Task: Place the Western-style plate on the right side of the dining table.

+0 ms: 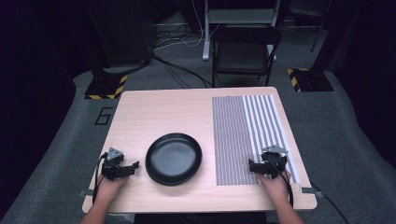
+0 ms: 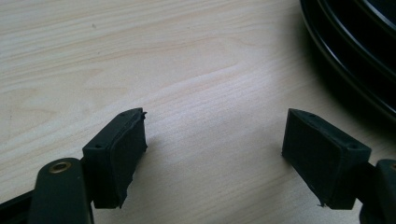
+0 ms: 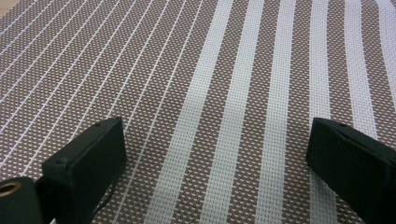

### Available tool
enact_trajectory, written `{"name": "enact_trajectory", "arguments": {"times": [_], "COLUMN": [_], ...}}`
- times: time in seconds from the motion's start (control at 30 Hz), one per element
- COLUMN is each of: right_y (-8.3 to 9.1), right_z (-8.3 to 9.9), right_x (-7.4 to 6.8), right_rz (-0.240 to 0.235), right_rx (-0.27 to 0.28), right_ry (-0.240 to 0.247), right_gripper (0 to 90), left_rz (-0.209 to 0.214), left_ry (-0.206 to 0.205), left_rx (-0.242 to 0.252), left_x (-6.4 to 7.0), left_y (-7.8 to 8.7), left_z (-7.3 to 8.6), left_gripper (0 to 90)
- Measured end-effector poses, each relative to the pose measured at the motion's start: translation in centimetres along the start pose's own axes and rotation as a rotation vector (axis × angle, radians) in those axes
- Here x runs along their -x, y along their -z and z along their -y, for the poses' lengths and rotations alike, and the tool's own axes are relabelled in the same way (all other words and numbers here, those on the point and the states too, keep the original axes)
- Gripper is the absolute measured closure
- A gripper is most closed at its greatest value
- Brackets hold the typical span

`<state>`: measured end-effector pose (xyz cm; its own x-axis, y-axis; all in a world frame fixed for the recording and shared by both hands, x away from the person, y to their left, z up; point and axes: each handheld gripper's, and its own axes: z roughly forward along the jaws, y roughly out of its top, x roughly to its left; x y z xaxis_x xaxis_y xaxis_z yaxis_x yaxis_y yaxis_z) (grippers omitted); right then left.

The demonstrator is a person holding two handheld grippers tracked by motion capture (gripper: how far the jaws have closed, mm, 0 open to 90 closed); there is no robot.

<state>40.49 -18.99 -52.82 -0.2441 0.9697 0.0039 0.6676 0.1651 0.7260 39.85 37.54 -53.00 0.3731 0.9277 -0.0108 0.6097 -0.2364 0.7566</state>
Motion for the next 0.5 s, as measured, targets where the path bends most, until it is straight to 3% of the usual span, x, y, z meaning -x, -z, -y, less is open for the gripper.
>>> {"name": "enact_trajectory", "arguments": {"times": [0.23,0.5], "right_y": [0.05,0.34], "right_z": [0.03,-0.16], "right_x": [-0.09,-0.3], "right_rz": [0.002,-0.021], "right_rx": [0.005,0.0], "right_ry": [-0.003,0.019], "right_gripper": [5.4,14.8], "left_rz": [-0.007,-0.013], "left_ry": [0.01,0.014], "left_rx": [-0.015,-0.04], "left_x": [0.13,0.1], "left_y": [0.1,0.33], "left_z": [-0.14,-0.46], "left_gripper": [24.6,31.6]}}
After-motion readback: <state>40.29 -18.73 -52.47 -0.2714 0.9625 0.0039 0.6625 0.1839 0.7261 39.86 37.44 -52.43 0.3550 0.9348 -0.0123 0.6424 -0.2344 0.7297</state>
